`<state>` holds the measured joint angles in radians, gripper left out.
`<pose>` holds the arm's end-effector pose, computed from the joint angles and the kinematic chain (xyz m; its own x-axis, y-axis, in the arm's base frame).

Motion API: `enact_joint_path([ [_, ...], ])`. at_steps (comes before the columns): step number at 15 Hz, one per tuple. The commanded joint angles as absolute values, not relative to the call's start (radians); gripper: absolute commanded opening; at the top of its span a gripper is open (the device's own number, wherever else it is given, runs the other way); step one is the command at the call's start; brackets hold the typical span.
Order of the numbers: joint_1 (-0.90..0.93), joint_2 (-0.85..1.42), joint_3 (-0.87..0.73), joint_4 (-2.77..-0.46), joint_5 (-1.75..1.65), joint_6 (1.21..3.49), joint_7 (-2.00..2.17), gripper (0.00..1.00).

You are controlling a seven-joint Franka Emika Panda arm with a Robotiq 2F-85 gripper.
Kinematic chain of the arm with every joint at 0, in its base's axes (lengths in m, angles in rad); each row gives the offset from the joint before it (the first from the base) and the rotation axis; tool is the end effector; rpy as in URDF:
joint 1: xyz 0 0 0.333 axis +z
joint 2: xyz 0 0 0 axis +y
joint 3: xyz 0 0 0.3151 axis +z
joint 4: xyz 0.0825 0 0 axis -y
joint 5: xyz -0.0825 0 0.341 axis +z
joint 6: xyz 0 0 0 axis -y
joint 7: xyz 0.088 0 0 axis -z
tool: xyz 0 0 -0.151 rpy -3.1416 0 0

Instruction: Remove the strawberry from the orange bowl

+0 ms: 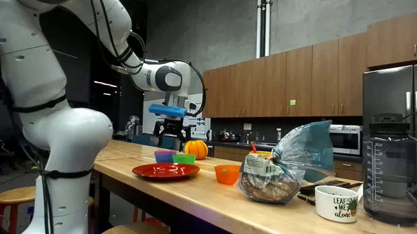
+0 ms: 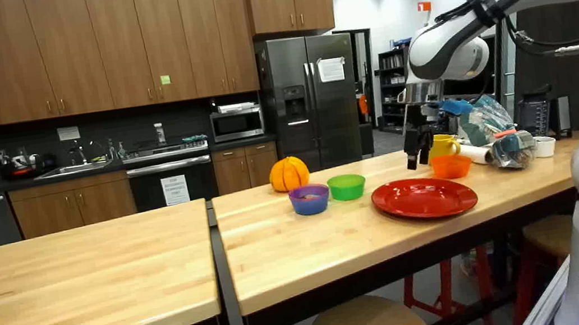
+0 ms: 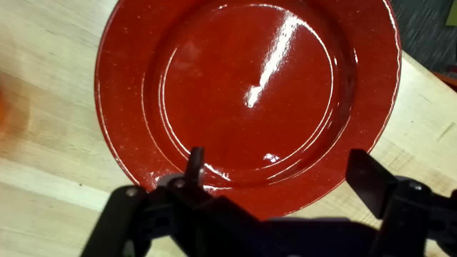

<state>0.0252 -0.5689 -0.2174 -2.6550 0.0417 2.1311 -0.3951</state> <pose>0.3278 -0.0565 0.3962 0.9749 0.2048 0.0871 0.2149 -0.9682 -0.1282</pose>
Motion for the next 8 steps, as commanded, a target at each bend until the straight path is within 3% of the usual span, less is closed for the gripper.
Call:
enact_joint_path([
  [1,0.013,-0.568,-0.206,-2.653,0.049,2.129,-0.401,1.0],
  [8,-0.024,-0.542,-0.207,-2.633,0.033,2.191,-0.348,1.0],
])
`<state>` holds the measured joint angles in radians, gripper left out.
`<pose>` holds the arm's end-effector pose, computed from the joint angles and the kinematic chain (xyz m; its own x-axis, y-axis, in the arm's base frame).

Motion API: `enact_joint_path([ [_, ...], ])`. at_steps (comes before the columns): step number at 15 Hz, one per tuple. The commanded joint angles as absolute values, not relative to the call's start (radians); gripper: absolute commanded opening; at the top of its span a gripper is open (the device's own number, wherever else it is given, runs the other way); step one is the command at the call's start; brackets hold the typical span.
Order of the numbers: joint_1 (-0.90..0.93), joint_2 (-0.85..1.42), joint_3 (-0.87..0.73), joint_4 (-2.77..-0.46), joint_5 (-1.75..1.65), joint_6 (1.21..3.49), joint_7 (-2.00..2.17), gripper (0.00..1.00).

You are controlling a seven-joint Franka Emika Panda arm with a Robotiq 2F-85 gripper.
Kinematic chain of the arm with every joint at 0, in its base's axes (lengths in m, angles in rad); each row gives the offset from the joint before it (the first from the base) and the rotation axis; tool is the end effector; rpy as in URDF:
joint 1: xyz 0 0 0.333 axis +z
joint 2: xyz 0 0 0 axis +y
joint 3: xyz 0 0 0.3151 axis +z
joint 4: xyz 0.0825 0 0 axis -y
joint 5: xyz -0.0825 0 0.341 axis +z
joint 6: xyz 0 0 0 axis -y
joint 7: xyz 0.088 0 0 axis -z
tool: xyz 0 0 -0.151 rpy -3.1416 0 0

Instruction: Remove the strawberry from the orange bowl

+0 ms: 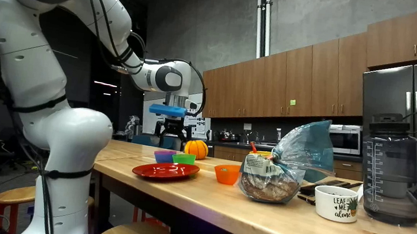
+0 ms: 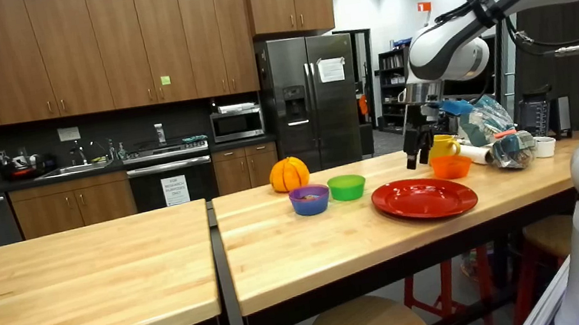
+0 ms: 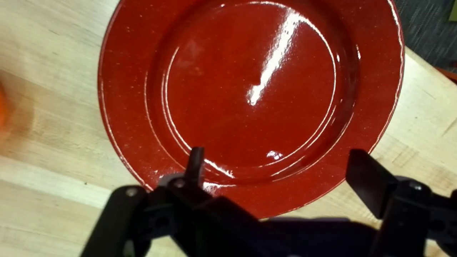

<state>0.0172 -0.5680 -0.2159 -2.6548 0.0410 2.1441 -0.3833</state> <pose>0.3293 -0.0593 0.3973 0.9779 0.1855 0.0965 0.1967 -0.9727 -0.1232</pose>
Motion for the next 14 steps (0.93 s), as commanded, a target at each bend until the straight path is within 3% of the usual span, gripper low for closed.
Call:
enact_joint_path([
  [1,-0.047,-0.533,-0.208,-2.622,0.023,2.22,-0.321,1.0],
  [14,-0.302,-0.323,-0.21,-2.476,-0.1,2.264,0.113,1.0],
])
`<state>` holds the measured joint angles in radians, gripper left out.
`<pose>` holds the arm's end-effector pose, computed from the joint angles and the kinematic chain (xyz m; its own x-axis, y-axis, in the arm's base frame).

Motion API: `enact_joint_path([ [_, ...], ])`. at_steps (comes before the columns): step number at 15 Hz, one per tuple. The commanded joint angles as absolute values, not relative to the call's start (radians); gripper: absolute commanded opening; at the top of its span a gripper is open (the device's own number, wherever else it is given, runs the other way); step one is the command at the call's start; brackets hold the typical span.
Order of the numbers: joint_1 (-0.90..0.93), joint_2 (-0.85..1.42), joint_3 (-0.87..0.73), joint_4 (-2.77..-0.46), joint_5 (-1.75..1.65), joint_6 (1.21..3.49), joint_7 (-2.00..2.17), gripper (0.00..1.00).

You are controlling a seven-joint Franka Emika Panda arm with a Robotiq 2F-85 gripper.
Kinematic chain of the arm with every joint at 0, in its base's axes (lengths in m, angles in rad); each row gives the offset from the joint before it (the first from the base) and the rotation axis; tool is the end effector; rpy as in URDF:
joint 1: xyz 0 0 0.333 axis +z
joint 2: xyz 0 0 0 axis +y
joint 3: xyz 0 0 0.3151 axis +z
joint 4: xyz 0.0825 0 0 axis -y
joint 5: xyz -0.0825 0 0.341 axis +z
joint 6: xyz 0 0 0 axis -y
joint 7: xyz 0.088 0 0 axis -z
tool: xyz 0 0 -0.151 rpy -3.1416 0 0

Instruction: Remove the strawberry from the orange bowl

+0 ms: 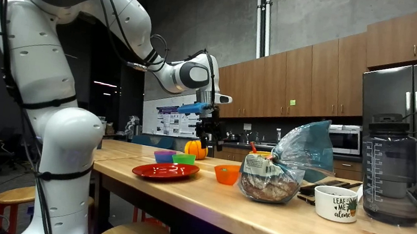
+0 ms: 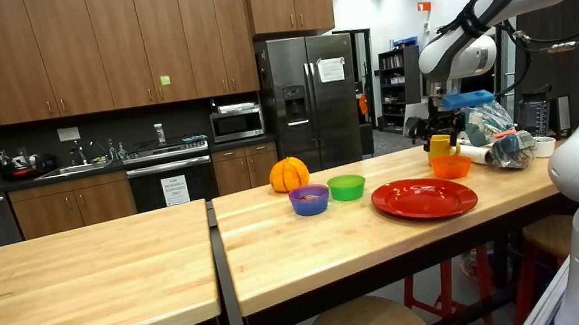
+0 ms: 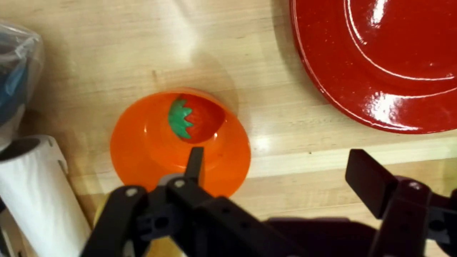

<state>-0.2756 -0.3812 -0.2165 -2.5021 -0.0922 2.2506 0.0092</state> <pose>0.3507 -0.1943 0.4062 0.8988 -0.4206 0.1233 -0.4235 -0.9059 -0.0029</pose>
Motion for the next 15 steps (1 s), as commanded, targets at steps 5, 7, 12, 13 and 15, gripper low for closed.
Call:
enact_joint_path([
  [5,-0.34,-0.269,-0.232,-2.46,-0.09,2.288,0.24,1.0],
  [7,-0.355,-0.251,-0.247,-2.456,-0.085,2.294,0.274,1.0],
  [12,-0.36,-0.217,-0.296,-2.46,-0.001,2.325,0.267,1.0],
  [13,-0.357,-0.212,-0.3,-2.463,0.018,2.342,0.266,1.0],
  [15,-0.353,-0.203,-0.301,-2.466,0.05,2.382,0.262,1.0],
])
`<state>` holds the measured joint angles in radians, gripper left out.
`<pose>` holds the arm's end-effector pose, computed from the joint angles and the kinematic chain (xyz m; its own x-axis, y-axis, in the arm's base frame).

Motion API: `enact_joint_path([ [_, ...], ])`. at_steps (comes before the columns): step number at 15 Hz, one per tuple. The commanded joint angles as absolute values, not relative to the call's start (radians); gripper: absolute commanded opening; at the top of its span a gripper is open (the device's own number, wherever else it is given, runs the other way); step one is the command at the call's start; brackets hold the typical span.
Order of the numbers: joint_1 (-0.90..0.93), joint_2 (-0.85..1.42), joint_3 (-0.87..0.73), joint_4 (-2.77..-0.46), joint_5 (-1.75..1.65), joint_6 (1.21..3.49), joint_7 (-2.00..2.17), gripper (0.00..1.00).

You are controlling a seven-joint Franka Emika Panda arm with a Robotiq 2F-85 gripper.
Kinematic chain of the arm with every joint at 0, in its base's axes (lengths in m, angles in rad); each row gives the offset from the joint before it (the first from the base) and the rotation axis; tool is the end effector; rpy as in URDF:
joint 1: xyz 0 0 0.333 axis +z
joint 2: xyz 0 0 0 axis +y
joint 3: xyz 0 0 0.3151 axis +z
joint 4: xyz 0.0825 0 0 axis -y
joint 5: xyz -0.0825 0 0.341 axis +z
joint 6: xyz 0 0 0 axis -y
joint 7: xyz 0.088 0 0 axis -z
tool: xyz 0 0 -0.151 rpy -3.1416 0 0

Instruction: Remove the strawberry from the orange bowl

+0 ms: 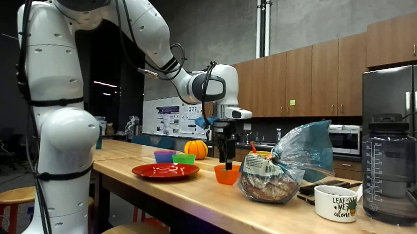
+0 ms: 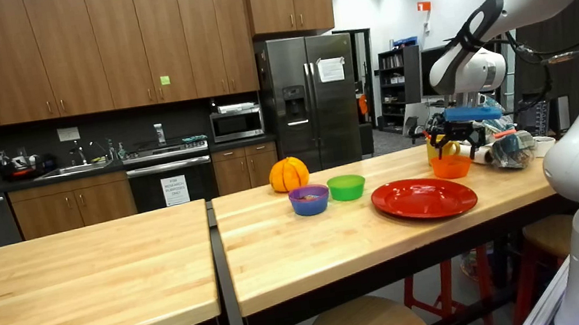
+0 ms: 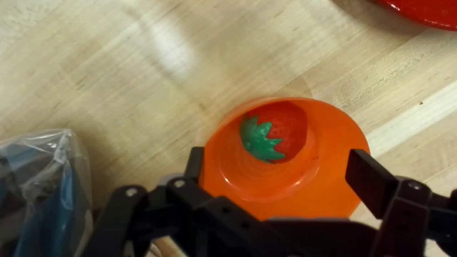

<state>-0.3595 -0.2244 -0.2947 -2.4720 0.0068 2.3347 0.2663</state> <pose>0.3412 -0.2599 0.3625 0.6025 -0.7962 0.0561 -0.7914 -0.6050 -0.0877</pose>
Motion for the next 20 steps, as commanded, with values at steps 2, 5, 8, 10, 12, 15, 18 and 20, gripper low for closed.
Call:
enact_joint_path([
  [2,-0.353,-0.194,-0.294,-2.464,0.051,2.409,0.27,1.0],
  [5,-0.356,-0.178,-0.283,-2.458,0.024,2.425,0.29,1.0],
  [8,-0.356,-0.158,-0.278,-2.451,0.007,2.413,0.302,1.0],
  [10,-0.355,-0.147,-0.276,-2.449,-0.001,2.402,0.312,1.0],
  [12,-0.353,-0.138,-0.275,-2.448,-0.003,2.395,0.318,0.98],
  [15,-0.351,-0.135,-0.278,-2.447,0.003,2.388,0.318,0.71],
  [18,-0.353,-0.145,-0.279,-2.445,0.0,2.381,0.323,0.49],
  [20,-0.352,-0.152,-0.279,-2.44,0.0,2.378,0.325,0.33],
])
